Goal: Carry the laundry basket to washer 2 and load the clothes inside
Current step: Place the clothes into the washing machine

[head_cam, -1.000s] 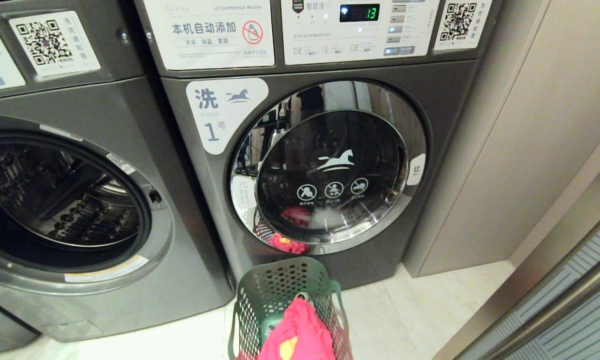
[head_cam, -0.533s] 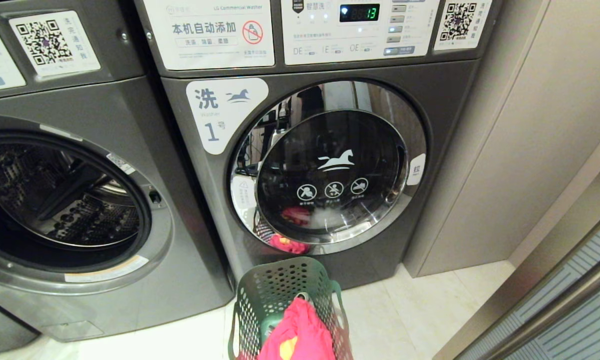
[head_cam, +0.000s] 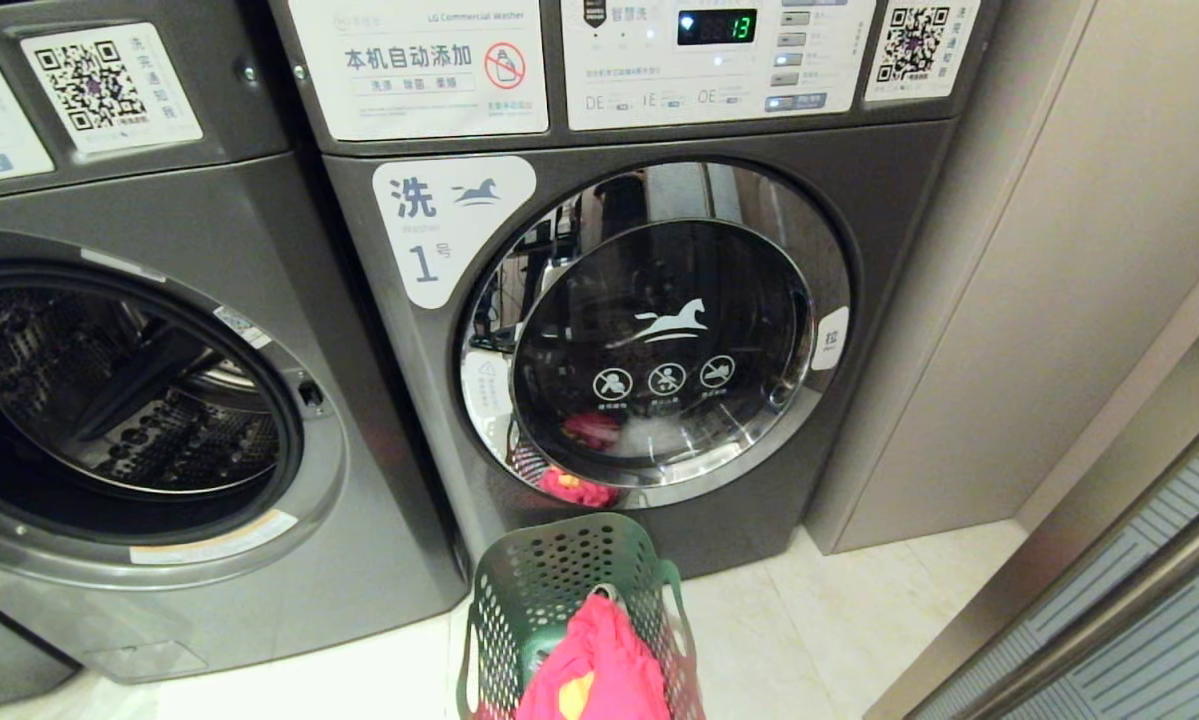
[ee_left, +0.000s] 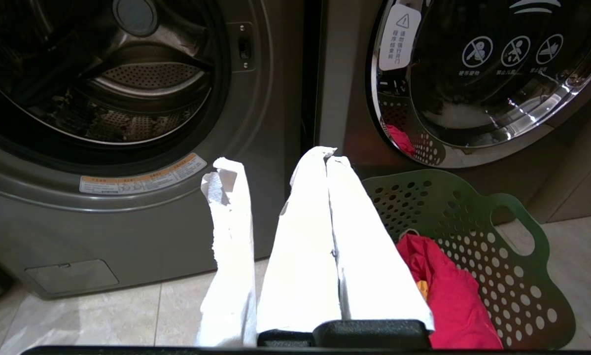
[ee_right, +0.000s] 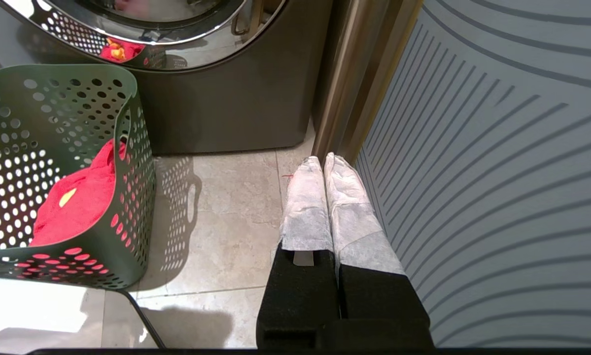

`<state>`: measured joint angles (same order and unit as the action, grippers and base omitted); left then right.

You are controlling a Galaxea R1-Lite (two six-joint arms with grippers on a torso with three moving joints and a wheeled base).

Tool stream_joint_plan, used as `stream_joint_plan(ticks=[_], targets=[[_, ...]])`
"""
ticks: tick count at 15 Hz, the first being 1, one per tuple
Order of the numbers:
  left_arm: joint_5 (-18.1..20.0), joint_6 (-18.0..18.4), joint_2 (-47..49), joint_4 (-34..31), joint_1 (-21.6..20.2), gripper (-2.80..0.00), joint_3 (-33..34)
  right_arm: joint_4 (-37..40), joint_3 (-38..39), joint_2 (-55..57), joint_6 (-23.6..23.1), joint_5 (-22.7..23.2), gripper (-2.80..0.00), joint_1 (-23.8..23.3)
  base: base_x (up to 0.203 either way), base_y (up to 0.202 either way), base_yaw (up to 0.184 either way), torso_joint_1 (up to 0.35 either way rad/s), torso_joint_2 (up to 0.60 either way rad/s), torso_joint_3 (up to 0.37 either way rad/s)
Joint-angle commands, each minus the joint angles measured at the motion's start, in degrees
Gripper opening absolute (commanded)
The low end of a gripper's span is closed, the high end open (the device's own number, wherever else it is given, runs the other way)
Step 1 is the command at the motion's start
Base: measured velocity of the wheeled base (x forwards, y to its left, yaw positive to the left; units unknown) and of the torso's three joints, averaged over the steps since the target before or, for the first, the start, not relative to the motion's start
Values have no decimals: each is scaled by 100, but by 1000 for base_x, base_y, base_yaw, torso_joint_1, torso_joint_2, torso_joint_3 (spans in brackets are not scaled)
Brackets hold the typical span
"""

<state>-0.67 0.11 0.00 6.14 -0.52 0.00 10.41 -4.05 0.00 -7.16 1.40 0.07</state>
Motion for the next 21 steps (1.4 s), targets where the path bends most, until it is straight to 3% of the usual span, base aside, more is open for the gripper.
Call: stream_joint_plan(ticks=[1,10,21], targets=[[-3,-2,9,2,0,-280,229,5,0,0,4,0,-280,2,0,0,0,0,0,0],[-3,-2,9,7,0,-280,229,5,9,0,39,0,-280,1,4,-8,159,3,4,1],[6,-19,9,10,0,-280,229,4,2,-6,39,0,-280,1,0,0,0,0,0,0]])
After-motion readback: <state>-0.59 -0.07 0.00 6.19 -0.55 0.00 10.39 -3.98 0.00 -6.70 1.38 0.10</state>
